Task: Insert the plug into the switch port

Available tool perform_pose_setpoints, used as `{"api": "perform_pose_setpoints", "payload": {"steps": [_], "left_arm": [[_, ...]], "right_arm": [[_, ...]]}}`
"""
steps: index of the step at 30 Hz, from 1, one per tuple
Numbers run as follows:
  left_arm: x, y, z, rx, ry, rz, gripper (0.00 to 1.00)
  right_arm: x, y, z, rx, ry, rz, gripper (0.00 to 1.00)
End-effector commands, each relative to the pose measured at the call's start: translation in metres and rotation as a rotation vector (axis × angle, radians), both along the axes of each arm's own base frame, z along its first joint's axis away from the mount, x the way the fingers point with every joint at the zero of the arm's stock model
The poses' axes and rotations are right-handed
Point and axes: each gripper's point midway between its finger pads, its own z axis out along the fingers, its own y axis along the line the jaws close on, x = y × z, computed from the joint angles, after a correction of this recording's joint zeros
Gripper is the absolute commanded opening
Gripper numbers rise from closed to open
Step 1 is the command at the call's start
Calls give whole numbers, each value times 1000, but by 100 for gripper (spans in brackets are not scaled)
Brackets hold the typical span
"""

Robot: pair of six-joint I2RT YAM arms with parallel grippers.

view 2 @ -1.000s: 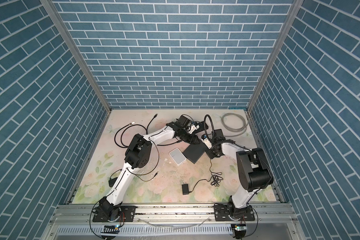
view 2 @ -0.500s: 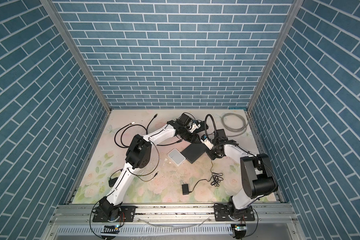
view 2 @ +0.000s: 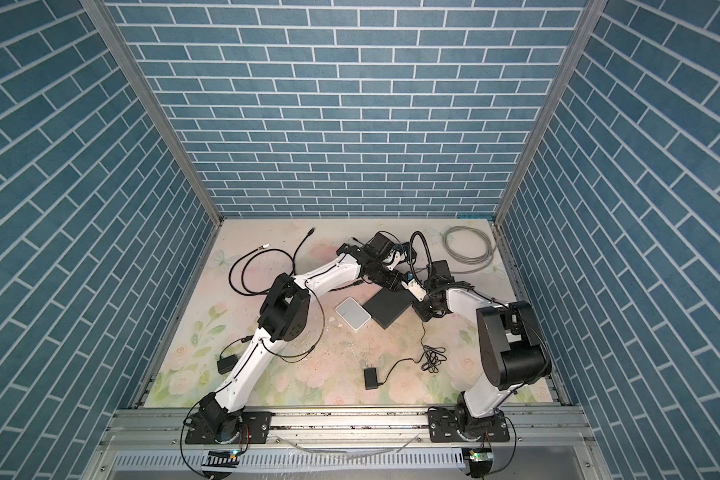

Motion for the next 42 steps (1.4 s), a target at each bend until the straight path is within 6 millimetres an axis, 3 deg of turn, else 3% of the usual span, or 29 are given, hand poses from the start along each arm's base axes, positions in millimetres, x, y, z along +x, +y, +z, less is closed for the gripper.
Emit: {"api": "perform_pose_setpoints", "payload": {"steps": [1,6,17,29,36,39,42], "left_arm": [[-13,46,-61,298,16,58,62],[-17,64,-82,355,38,105,54],[-21,38,-64,209,107,82,57],[-15,33,-56,132,157,86,57],[-11,32,-43,116,139,49,57],[-10,31,-40,109,132,43,57],[-8,29,-38,96,131,42,57]], "right_arm": [[-6,1,5,27,29,9,0],[-14,-4,11,27,89,25,0],[8,-2,20,20,-18,73,0],[17,3,20,38,-21,90,0],[32,21,70,294,-35,-254,0],[32,18,73,356,-5,-452,0],[27,15,62,367,14,-580,0]]}}
